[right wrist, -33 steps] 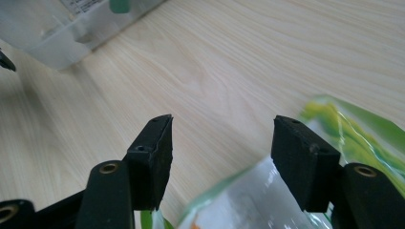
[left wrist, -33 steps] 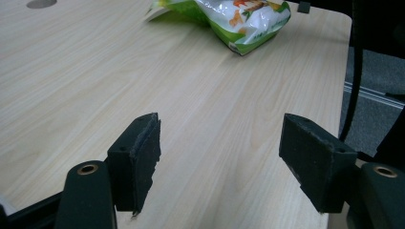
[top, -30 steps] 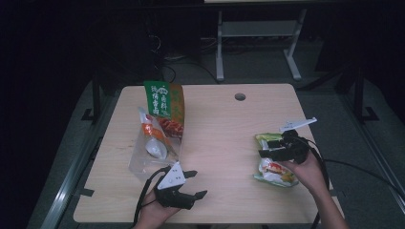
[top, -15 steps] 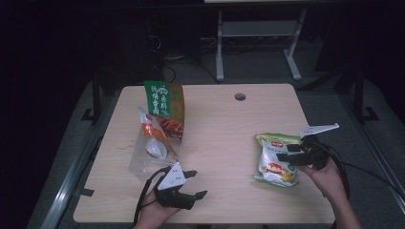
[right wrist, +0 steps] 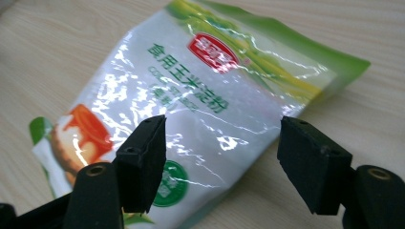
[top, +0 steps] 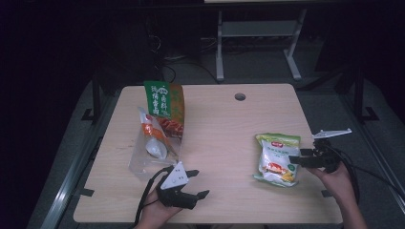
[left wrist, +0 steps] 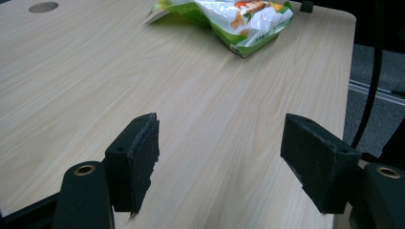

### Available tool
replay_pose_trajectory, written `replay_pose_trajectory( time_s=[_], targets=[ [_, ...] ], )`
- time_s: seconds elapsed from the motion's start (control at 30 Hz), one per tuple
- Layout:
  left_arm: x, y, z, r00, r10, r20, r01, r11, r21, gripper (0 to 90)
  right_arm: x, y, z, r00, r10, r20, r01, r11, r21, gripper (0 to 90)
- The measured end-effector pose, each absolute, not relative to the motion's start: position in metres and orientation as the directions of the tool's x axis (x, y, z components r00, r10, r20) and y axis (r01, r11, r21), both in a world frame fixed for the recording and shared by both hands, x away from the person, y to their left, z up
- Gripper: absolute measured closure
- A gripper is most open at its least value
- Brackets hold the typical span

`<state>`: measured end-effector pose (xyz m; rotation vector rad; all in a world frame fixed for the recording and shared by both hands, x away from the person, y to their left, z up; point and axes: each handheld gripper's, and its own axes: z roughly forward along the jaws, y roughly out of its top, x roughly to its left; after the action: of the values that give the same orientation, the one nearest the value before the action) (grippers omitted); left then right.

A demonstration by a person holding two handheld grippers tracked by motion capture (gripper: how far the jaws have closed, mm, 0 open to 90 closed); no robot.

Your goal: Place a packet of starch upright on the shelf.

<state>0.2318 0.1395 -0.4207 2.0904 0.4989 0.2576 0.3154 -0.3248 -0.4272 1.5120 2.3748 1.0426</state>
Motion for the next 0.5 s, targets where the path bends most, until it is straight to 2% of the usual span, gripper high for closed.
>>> replay_pose_trajectory(
  time_s=[0.17, 0.33, 0.5],
  targets=[
    [0.235, 0.13, -0.419, 0.9, 0.436, -0.013, 0.251, -0.493, 0.833, 28.2, 0.321, -0.336, -0.447, -0.462, 0.831, 0.309, 0.78, 0.215, 0.587, 35.4],
    [0.241, 0.117, -0.422, 0.905, 0.425, -0.026, 0.26, -0.503, 0.824, 28.1, 0.322, -0.345, -0.457, -0.47, 0.772, 0.429, 0.786, 0.145, 0.6, 48.2],
    [0.251, 0.101, -0.42, 0.907, 0.42, -0.034, 0.265, -0.505, 0.822, 28.1, 0.321, -0.345, -0.461, -0.482, 0.744, 0.462, 0.784, 0.132, 0.606, 60.2]
  ],
)
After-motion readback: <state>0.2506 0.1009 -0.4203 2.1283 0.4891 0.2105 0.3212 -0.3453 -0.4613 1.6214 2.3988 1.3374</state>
